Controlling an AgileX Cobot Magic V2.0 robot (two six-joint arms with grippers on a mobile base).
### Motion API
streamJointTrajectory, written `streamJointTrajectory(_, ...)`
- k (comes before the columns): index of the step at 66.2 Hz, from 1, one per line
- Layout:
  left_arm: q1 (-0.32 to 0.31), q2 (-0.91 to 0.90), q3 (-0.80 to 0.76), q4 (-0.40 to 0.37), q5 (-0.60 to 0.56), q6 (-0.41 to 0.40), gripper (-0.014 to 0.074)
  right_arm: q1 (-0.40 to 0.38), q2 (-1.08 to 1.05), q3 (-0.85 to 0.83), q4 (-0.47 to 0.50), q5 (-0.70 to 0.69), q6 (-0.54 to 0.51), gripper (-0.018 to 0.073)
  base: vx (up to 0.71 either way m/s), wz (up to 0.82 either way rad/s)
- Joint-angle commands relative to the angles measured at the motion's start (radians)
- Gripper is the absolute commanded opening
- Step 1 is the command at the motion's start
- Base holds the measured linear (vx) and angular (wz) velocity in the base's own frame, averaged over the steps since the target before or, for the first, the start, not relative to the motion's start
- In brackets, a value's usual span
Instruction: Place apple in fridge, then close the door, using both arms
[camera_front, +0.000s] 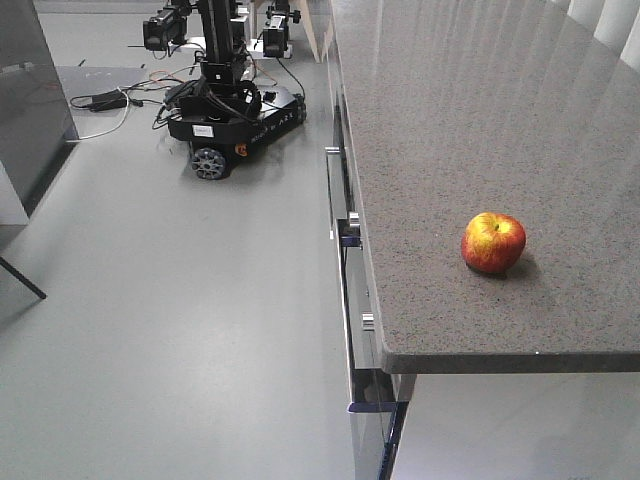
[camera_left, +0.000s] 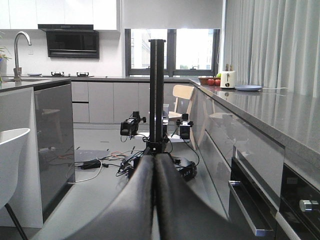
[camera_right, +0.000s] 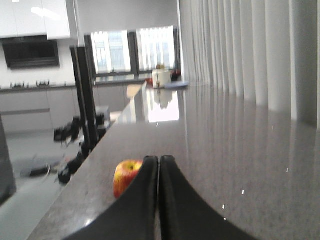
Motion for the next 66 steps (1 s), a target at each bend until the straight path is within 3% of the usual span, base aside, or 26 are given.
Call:
streamJointTrajectory(1,-0.006,-0.014,0.029,-0.001,-0.073,-0.01,-0.0006,-0.006,0.077,-0.134,0.003,0.104,-0.022,-0.0002,0.0,0.0)
streamJointTrajectory(13,-0.006,-0.014,0.029,-0.001,-0.073,-0.01,-0.0006,-0.006,0.237,-0.314,0.003,0.306,-0.095,-0.0002,0.0,0.0)
streamJointTrajectory(38,-0.062,-0.014,0.029,-0.001,-0.073,-0.01,-0.0006,-0.006,0.632,-0.625,0.01,0.574,-0.098,0.0033,0.0,0.0)
streamJointTrajectory(49,-0.065,-0.014,0.029,-0.001,-0.073,-0.01,-0.0006,-0.006,0.782,-0.738,0.021,0.643,-0.098,0.0148,0.0,0.0)
streamJointTrajectory(66,-0.065,-0.014,0.029,-0.001,-0.073,-0.01,-0.0006,-0.006,0.976,-0.861,0.087,0.678,-0.098,0.0466,0.0,0.0)
